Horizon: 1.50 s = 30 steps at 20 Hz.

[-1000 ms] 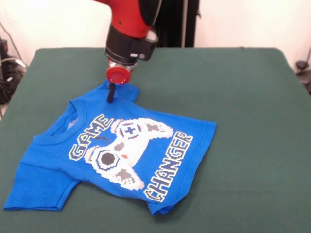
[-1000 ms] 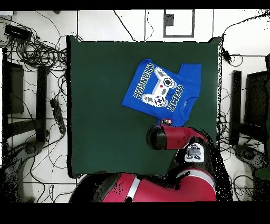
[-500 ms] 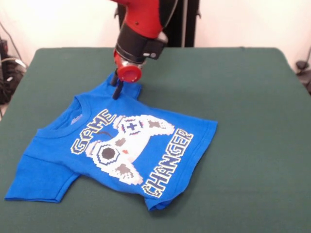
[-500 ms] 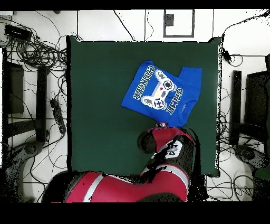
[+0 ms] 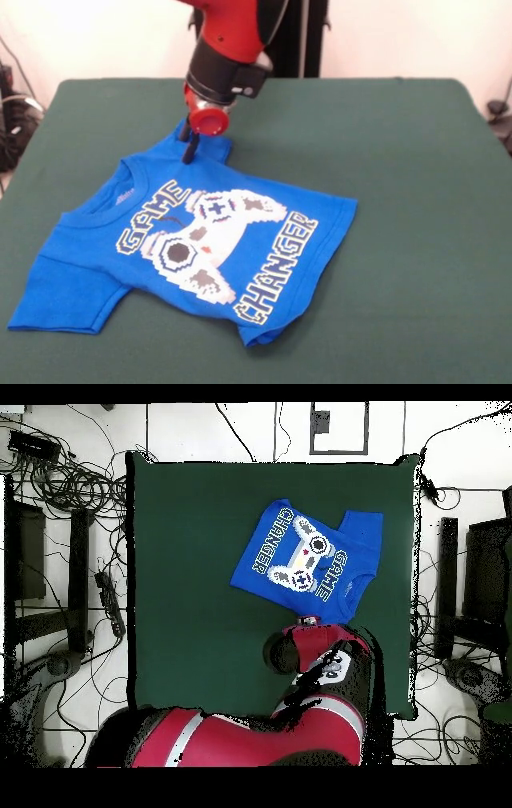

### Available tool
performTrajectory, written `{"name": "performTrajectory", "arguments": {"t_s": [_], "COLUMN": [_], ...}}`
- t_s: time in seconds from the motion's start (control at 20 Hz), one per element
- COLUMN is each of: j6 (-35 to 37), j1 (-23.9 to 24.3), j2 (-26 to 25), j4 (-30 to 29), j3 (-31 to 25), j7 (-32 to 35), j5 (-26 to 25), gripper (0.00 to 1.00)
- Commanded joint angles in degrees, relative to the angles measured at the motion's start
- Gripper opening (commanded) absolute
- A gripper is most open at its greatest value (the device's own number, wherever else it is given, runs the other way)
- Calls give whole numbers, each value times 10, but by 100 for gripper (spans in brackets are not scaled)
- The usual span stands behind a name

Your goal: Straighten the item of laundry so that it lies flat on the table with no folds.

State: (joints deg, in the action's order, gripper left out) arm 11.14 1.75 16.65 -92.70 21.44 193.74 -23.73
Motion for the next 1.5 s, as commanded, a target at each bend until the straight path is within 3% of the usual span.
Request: {"name": "performTrajectory", "arguments": {"t_s": [0.05,0.4,0.75,1.0,1.5], "j6": [18,21,20,13,-33], "j1": [-7,2,-99,-134,-122], "j2": [-115,-116,-172,-204,-232], "j4": [-42,-39,-7,-2,15], "j3": [-65,-66,42,86,110], "j7": [-38,-45,41,68,32], "j5": [-19,-22,9,39,52], "gripper": [100,100,100,100,100]}}
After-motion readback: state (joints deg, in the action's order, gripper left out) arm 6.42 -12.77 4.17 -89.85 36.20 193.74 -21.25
